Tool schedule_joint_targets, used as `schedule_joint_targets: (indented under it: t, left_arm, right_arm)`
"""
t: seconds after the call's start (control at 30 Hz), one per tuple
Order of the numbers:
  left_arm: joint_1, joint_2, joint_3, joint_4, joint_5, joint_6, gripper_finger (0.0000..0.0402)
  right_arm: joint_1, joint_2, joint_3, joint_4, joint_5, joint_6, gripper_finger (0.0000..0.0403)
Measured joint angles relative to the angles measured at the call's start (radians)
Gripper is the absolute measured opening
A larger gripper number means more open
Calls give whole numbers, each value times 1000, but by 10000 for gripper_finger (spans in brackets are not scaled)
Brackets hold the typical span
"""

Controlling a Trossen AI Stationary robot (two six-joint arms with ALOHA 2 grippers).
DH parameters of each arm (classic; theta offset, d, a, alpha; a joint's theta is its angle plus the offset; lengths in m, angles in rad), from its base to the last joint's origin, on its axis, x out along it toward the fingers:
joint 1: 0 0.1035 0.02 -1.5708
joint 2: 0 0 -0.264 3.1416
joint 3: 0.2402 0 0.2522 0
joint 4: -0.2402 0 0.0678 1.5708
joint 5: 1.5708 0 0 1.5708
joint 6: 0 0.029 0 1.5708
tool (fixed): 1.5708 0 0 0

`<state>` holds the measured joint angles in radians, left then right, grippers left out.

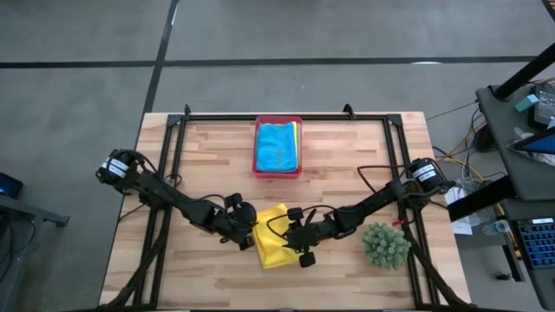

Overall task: Fold microfiber towels
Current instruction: Fold the yellow towel

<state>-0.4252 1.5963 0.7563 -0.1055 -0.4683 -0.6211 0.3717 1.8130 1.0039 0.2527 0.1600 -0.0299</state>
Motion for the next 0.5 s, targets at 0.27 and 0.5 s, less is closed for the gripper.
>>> schedule_joint_targets:
  t: [0.27,0.5]
  left_arm:
    - [5,0,0,0,0,0,4]
    - [5,-49,7,-19,0,0,1]
  right_arm:
    - [0,0,0,0,0,3,131]
    - [0,0,0,0,0,3,129]
